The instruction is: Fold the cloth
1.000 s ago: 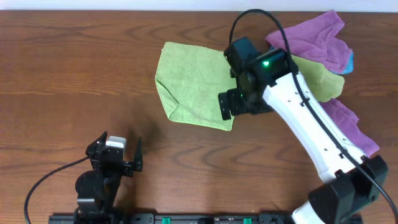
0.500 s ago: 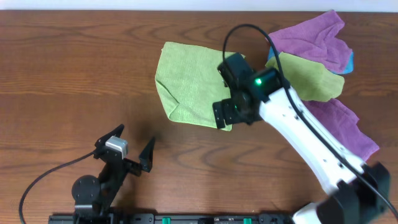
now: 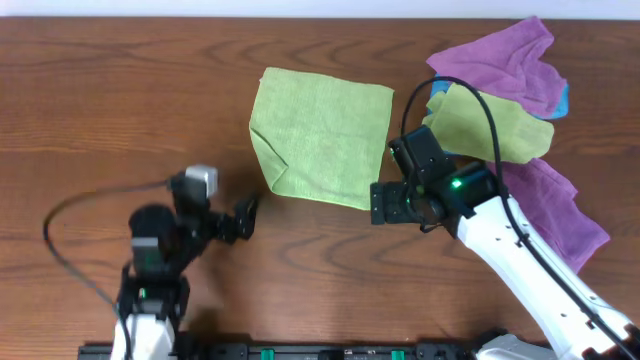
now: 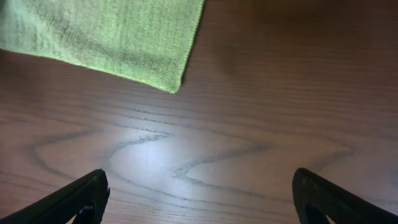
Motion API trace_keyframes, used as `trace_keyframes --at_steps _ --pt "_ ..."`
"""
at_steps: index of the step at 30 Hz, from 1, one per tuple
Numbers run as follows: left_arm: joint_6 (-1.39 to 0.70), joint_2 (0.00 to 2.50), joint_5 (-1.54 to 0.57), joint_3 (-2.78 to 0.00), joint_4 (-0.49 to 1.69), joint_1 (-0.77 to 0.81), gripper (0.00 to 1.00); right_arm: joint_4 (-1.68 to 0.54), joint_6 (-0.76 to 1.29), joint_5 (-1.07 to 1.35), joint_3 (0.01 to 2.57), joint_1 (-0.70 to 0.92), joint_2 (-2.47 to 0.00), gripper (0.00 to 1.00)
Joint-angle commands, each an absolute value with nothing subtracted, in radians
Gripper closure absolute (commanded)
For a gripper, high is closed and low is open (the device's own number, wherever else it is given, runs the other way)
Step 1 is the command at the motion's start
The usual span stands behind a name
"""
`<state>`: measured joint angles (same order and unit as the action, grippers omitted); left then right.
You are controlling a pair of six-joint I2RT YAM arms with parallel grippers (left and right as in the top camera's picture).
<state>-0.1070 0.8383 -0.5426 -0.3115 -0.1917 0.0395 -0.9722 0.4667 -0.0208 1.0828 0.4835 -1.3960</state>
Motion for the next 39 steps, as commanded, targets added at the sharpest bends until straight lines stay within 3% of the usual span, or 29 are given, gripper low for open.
trace_keyframes --at_steps 1,10,13,21,22,23,25,29,39 --pt "-0.073 1.019 -0.569 -0.462 -0.191 0.085 0.05 -0.968 0.505 -0.018 1.079 0.453 -1.378 0.07" --pt "-0.073 1.494 -0.299 -0.836 0.072 0.296 0.05 -0.975 0.568 0.005 1.079 0.284 -1.357 0.12" --pt "-0.075 1.574 -0.289 -0.869 0.049 0.337 0.05 -0.974 0.563 0.033 1.079 0.258 -1.352 0.11" --pt "-0.173 1.666 -0.413 -0.866 0.010 0.369 0.04 -0.980 0.544 0.062 1.079 0.255 -1.352 0.07" --pt "-0.173 1.666 -0.416 -0.866 -0.001 0.369 0.00 -0.981 0.544 0.062 1.079 0.255 -1.352 0.07" --pt "-0.173 1.666 -0.404 -0.866 -0.012 0.369 0.09 -0.980 0.544 0.062 1.079 0.255 -1.352 0.07" --pt "-0.179 1.666 -0.382 -0.866 -0.026 0.369 0.16 -0.979 0.544 0.061 1.079 0.255 -1.352 0.06" --pt "-0.315 1.666 -0.229 -0.867 -0.017 0.369 0.19 -0.978 0.541 0.061 1.079 0.255 -1.352 0.04" --pt "-0.310 1.666 0.113 -0.867 0.089 0.470 0.21 -0.953 0.537 0.062 1.079 0.255 -1.352 0.01"
